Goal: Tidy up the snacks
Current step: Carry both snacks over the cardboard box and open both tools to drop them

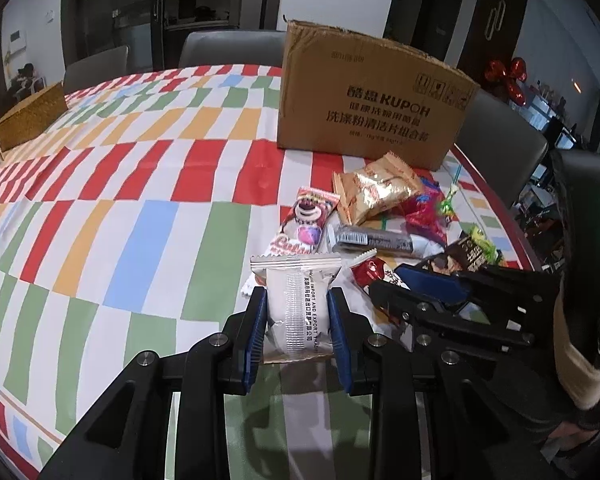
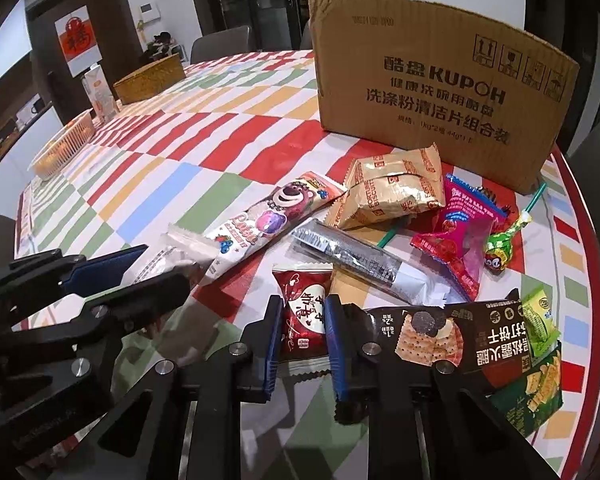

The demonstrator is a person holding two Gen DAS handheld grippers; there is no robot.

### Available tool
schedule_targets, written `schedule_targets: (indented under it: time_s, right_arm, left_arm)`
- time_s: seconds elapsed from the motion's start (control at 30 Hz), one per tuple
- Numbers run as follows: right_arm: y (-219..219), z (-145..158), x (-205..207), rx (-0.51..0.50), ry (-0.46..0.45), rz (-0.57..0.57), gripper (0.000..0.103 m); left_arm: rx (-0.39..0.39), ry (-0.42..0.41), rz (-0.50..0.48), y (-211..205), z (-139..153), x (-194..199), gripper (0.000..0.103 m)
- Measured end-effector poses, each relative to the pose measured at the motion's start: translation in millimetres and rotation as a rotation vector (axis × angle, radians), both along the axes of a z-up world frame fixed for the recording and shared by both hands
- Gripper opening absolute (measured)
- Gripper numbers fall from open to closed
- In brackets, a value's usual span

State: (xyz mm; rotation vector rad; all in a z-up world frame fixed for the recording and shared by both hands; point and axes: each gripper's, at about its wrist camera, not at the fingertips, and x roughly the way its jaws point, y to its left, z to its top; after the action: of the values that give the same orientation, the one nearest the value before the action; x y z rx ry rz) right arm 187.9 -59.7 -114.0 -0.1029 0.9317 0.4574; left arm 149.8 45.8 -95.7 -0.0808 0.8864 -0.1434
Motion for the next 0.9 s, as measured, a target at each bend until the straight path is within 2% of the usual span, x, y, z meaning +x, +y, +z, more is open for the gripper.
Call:
schedule_targets:
  time_s: [0.4, 0.9]
  right_arm:
    - [-20, 41, -7, 0.035, -0.120, -0.057, 0.022]
    - [-56, 123, 18, 0.085, -0.342, -0.163, 0.022]
  left_arm:
    - [0.012, -0.105, -0.009, -11, 38, 5, 0.031]
    - [-0.004, -0.265, -0.056, -31, 119, 59, 0.031]
